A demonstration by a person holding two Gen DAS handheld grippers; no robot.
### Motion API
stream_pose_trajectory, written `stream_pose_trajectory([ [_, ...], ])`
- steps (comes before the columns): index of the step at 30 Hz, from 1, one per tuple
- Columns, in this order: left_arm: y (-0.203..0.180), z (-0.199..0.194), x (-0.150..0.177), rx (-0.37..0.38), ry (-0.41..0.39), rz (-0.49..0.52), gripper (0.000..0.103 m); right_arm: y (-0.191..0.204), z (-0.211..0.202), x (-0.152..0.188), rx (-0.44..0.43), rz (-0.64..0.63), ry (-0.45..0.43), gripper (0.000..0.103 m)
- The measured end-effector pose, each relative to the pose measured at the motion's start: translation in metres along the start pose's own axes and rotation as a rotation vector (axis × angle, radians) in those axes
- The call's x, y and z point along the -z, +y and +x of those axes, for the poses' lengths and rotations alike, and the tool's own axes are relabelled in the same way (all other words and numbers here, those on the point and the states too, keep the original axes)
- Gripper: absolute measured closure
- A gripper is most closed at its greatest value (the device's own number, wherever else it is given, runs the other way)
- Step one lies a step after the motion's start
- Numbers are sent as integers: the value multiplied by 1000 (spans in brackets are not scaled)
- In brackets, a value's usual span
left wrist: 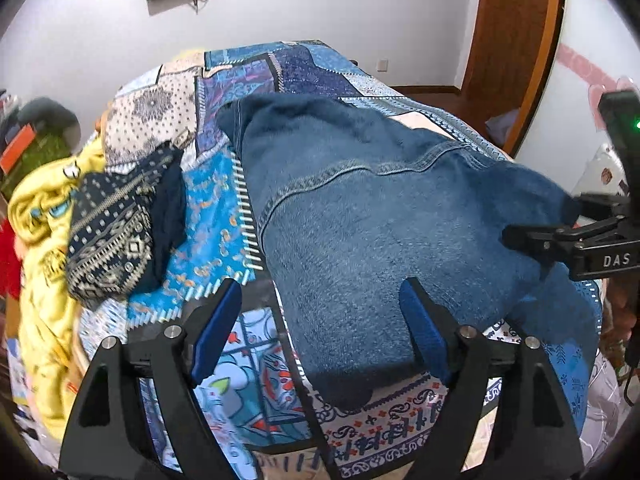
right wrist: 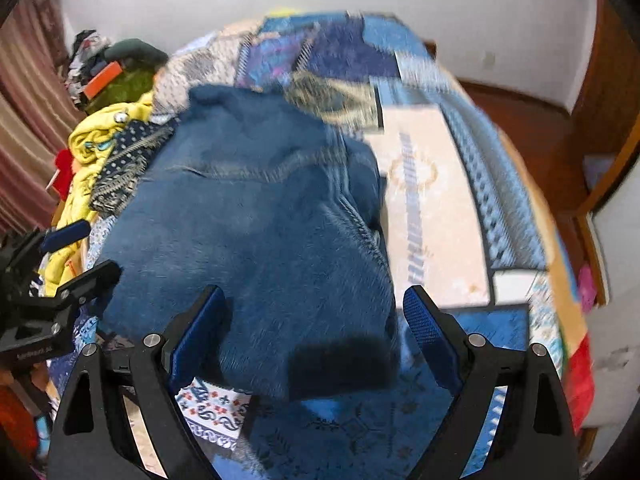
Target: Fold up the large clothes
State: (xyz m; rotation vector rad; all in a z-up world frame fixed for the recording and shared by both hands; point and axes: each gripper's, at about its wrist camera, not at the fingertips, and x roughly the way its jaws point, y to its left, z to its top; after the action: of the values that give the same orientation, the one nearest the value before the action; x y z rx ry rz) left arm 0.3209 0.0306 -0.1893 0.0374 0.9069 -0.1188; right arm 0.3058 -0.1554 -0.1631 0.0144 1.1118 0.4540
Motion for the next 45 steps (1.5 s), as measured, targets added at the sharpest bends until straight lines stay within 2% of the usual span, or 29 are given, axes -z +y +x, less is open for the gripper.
stream_pose_trajectory([
  [3,4,3,4,9,-4,-27,15,-13,1,7,-27,29,4,14],
  [6,8,5,7,27,1,-42,14,-22,-7,14,-31,30,-9,12],
  [11,5,1,12,10,-17,-19,14,-34,-17,21,29,23,-22,11],
  [17,3,-6,12,4,-24,2,14,-46,-29,20,50,17,-8,11],
  [21,3,-15,6,-41,-46,45,15,-33,-37,12,100,-62,-30,11],
  [25,9,-29,-7,-104,-86,70,15,-16,-48,-5,120,-158,-98,11],
  [28,21,-35,-21,-105,-115,47,15,-6,-51,-19,118,-220,-146,11],
  [31,33,-32,-37,-82,-126,23,14,-2,-42,-33,99,-250,-153,11],
  [33,40,-21,-47,-53,-101,-2,14,-5,-30,-39,65,-249,-128,11],
  [36,51,3,-55,58,-18,-72,14,-16,-1,-48,-1,-212,-35,11],
  [38,60,25,-59,155,72,-140,14,-26,19,-53,-44,-172,35,11],
  [39,62,34,-60,180,103,-163,14,-32,27,-54,-68,-149,66,11],
  [41,65,51,-59,236,157,-201,14,-44,45,-57,-164,-89,139,11],
  [45,74,75,-62,351,210,-287,14,-57,69,-61,-306,-7,226,11],
])
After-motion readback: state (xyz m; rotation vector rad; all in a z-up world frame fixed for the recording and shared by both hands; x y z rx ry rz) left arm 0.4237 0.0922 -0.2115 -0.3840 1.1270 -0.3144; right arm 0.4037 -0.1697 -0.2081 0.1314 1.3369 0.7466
